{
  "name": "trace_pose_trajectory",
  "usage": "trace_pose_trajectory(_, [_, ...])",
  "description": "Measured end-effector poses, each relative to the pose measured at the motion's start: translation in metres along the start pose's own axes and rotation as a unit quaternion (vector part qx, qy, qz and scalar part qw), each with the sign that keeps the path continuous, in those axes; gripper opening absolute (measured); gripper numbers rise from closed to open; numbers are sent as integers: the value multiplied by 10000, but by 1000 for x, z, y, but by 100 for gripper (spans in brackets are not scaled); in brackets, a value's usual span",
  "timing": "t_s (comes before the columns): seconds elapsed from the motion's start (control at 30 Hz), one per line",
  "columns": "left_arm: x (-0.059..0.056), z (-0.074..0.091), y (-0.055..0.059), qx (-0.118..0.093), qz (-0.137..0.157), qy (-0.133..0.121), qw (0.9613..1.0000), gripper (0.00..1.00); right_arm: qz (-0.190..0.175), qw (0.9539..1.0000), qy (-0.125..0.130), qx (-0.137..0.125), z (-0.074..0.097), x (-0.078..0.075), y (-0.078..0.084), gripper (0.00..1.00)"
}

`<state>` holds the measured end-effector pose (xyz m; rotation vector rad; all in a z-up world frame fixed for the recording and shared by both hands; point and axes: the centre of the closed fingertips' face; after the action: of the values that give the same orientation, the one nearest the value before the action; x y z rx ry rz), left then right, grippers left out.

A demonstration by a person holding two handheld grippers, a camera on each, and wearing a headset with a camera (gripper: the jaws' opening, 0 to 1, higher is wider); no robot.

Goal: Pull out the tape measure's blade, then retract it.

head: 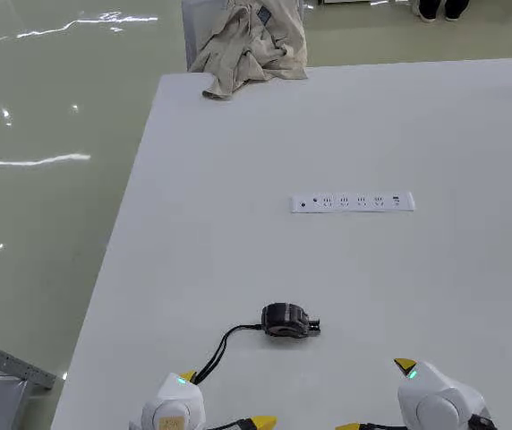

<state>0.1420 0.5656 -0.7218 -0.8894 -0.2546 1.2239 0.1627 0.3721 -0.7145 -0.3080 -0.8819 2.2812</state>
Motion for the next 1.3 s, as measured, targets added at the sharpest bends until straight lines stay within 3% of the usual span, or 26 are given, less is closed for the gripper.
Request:
trace_pose_trajectory(0.3, [4, -14, -2, 95, -140, 53, 9998, 92, 130, 9999, -60, 30, -11, -4, -4, 87])
trace_pose_trajectory(0.73, [4, -32, -10, 53, -181, 68, 9998, 90, 319, 9993, -180, 103, -30, -8, -4, 84])
trace_pose_trajectory(1.3, [6, -52, -17, 223, -660, 159, 9974, 87, 802, 9958, -403, 154, -48, -19, -2, 78])
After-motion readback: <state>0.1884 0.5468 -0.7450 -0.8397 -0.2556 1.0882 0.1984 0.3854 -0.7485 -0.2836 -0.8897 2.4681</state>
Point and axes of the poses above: the centre of the closed fingertips' face, and the gripper's own axes: z roughly backward along the fingers, x roughly to its left, y roughly out of its underside, and after that the axes turned 4 degrees about y, right-handed
